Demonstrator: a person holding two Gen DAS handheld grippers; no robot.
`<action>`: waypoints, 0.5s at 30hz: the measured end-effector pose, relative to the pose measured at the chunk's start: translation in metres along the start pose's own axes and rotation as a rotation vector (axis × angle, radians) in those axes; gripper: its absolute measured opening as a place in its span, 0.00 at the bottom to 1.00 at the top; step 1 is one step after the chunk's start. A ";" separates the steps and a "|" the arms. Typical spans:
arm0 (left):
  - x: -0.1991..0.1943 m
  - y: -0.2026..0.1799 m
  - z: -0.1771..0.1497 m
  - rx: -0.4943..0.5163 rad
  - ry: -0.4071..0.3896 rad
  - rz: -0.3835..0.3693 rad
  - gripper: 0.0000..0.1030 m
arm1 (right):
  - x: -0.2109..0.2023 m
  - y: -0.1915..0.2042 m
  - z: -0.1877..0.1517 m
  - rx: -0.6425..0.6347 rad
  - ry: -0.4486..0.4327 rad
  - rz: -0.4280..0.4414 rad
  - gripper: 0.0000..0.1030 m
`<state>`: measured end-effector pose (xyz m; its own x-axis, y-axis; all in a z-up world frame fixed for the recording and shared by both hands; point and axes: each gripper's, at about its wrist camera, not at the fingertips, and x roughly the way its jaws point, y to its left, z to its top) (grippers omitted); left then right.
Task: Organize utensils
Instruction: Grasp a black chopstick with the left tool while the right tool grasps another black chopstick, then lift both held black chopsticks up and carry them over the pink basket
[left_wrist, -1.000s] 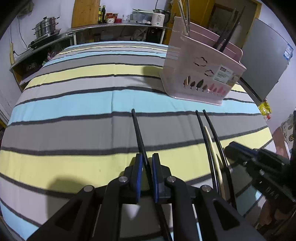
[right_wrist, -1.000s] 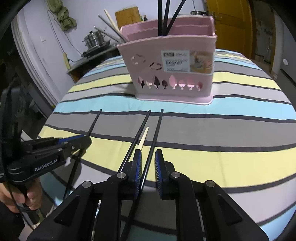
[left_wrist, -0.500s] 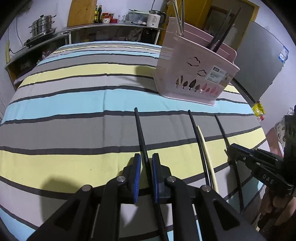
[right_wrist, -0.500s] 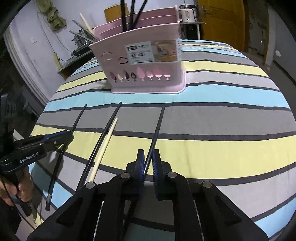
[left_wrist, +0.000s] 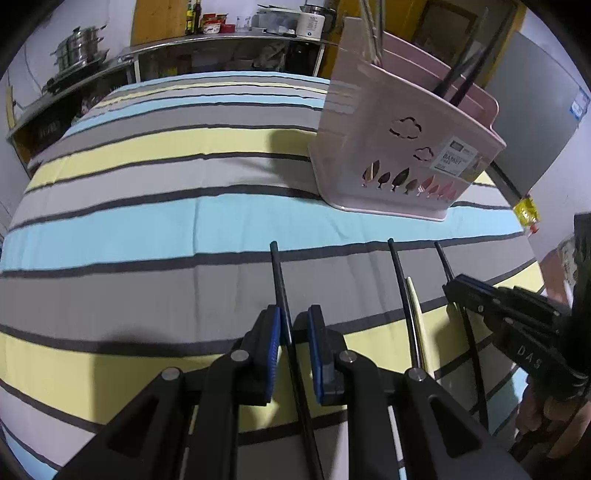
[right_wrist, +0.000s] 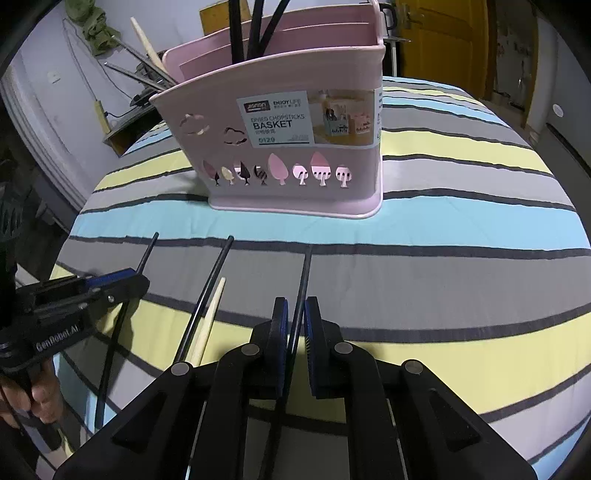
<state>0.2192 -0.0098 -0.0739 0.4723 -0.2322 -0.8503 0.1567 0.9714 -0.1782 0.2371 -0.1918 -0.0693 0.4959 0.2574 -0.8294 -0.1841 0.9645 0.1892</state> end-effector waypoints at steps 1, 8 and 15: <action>0.001 -0.002 0.001 0.013 0.000 0.010 0.16 | 0.001 0.000 0.001 0.001 0.001 -0.001 0.07; 0.003 -0.001 0.009 0.007 0.013 0.009 0.07 | -0.003 -0.003 0.004 0.005 0.001 0.020 0.06; -0.018 -0.001 0.016 0.004 -0.023 -0.031 0.06 | -0.029 -0.001 0.011 0.000 -0.062 0.048 0.06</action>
<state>0.2249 -0.0079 -0.0505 0.4869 -0.2630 -0.8329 0.1746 0.9637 -0.2022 0.2322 -0.2000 -0.0395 0.5380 0.3064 -0.7853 -0.2093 0.9510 0.2277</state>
